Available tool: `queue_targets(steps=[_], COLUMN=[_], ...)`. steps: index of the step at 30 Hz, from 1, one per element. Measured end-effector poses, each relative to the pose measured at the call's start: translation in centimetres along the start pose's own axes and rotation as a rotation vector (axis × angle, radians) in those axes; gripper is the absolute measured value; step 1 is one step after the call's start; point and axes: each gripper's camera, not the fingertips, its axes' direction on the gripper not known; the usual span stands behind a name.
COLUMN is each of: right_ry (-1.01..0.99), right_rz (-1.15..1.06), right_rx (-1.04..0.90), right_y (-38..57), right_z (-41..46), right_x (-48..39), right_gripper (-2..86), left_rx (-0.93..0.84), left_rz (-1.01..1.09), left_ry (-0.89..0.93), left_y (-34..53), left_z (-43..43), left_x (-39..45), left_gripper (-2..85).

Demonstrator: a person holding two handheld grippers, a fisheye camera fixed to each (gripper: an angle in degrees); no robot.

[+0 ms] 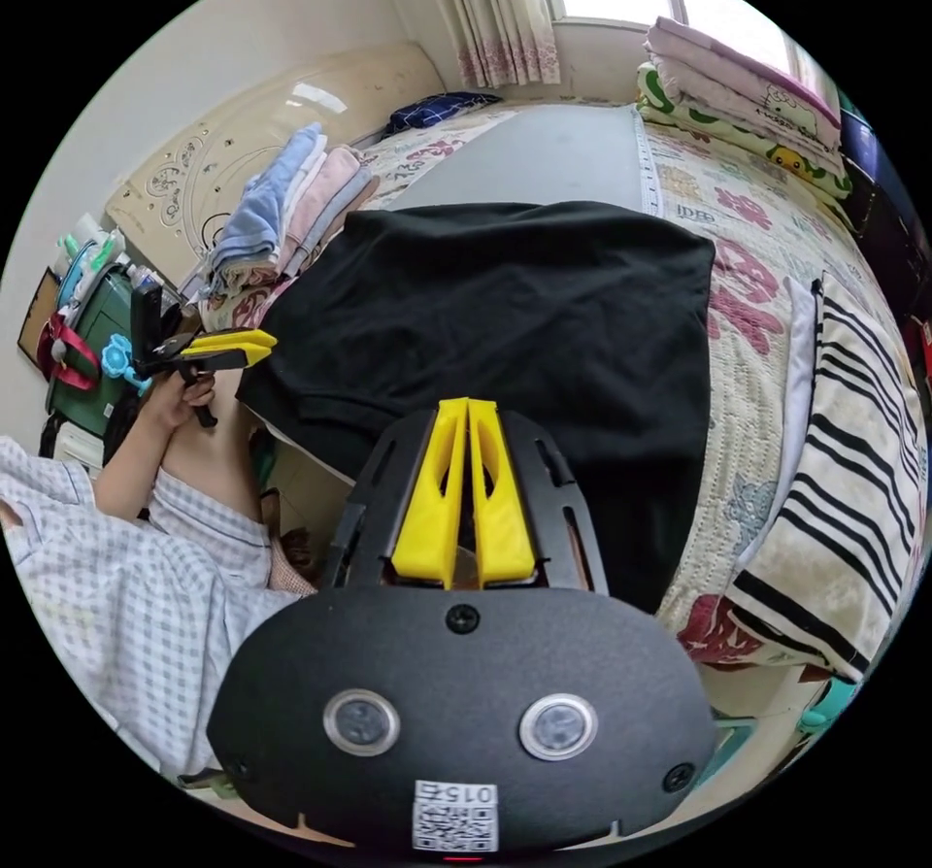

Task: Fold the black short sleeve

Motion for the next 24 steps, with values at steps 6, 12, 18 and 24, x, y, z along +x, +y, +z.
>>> queue_targets(steps=[6, 12, 18, 24], right_ry=[-0.052, -0.021, 0.12, 0.137], right_rz=[-0.116, -0.314, -0.411, -0.455], right_rx=[-0.008, -0.138, -0.227, -0.263], right_y=[0.8, 1.8, 2.4, 1.8], right_z=[-3.0, -2.8, -1.3, -0.4], right_x=[-1.5, -4.6, -6.9, -8.3], right_gripper=[7.0, 9.2, 9.6, 8.1], left_rx=[-0.013, -0.093, -0.258, -0.369], left_rz=[0.041, 0.096, 0.242, 0.401], left_ry=[0.032, 0.019, -0.027, -0.101], left_y=[-0.3, -1.0, -2.4, -3.8], left_z=[0.4, 1.8, 4.9, 7.6], left_x=[0.3, 1.2, 3.3, 5.3], left_gripper=[7.8, 8.0, 8.7, 7.6])
